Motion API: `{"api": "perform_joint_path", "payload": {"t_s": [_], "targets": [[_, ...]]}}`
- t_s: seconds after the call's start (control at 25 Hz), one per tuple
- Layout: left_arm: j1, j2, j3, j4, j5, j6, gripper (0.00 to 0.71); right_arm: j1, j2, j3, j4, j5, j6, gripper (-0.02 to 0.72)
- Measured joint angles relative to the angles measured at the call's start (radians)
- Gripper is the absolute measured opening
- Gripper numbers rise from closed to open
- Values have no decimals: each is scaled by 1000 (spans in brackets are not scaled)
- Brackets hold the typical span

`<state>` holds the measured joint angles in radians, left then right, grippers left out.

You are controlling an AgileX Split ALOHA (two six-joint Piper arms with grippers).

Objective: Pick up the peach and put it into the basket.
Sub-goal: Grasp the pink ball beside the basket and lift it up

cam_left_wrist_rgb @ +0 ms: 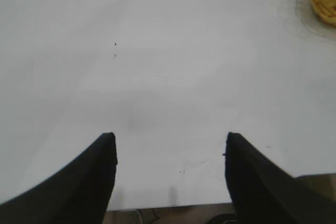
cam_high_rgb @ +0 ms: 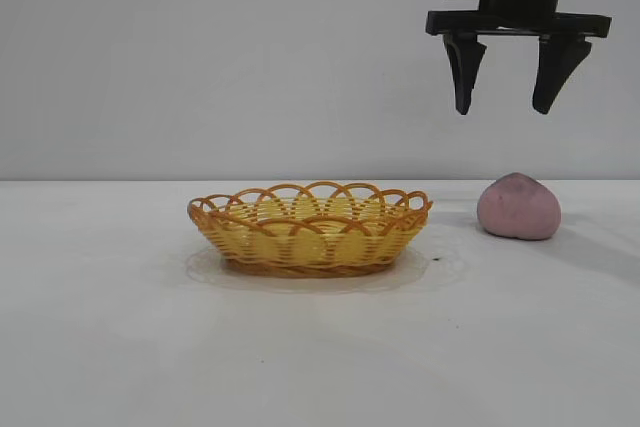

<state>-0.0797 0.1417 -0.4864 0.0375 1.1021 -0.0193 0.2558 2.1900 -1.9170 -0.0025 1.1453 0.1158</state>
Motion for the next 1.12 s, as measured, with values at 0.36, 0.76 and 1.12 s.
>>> {"api": "perform_joint_path", "payload": {"t_s": [0.36, 0.76, 1.12], "targets": [[0, -157, 2, -2, 17, 12, 243, 10, 85, 0, 0, 79, 0, 469], [0, -159, 2, -2, 17, 14, 285, 40, 130, -2, -6, 75, -27, 0], [0, -160, 2, 11, 17, 14, 285, 256, -52, 0, -8, 25, -49, 0]]}}
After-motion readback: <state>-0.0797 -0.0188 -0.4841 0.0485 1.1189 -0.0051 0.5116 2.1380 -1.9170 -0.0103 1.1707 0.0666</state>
